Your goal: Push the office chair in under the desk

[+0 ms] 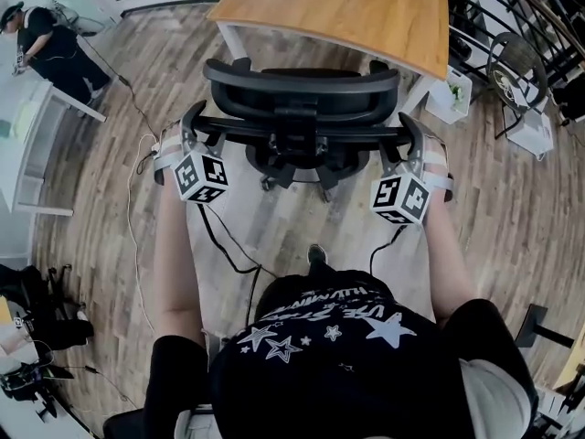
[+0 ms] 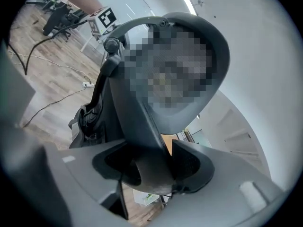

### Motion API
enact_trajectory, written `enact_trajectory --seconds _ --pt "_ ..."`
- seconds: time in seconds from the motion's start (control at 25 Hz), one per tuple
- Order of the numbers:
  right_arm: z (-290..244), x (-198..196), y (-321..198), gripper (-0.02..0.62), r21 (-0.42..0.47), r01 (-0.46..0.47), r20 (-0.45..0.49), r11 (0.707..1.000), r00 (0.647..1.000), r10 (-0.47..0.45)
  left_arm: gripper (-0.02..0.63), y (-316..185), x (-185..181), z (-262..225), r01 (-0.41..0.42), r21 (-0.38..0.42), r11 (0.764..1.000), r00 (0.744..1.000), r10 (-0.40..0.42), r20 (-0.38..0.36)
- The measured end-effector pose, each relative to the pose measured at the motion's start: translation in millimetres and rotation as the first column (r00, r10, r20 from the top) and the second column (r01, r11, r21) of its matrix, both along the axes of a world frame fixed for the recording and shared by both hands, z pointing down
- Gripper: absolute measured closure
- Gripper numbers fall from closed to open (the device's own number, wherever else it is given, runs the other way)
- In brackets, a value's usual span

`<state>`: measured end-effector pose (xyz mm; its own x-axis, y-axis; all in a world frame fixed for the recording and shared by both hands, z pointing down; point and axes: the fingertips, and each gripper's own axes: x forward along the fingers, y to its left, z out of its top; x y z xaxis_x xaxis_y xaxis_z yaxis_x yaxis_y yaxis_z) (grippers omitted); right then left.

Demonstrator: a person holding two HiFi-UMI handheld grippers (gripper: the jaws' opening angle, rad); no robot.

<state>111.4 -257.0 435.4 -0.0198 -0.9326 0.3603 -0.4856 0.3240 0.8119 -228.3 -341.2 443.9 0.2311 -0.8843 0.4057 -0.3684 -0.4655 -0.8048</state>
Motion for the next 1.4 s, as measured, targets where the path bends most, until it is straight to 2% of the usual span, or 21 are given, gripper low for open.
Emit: enact_trajectory --seconds 0.32,0.64,0.8,1.4 --pt "-5 -11 -43 0.336 0.011 -0.024 -0.002 1.0 1.0 0.024 0.323 -54 -9 -2 -0.026 0.008 1.0 1.0 0.026 0.015" --pt "-5 -3 -90 0.334 -0.003 -0.088 0.006 0.996 0.996 0.088 0.324 -117 5 -6 -0.102 0.042 0.994 0.995 0.102 0.02" --pt "-2 -14 -110 0.334 -0.021 -0.127 0.002 0.992 0.992 0.127 0.324 -147 -3 -2 -0.147 0.041 0.988 0.989 0.146 0.021" --pt "0 -14 -198 0.331 -0.046 -0.302 -0.008 0.952 0.953 0.302 0.322 -277 14 -1 -0.256 0.04 0.966 0.967 0.256 0.014"
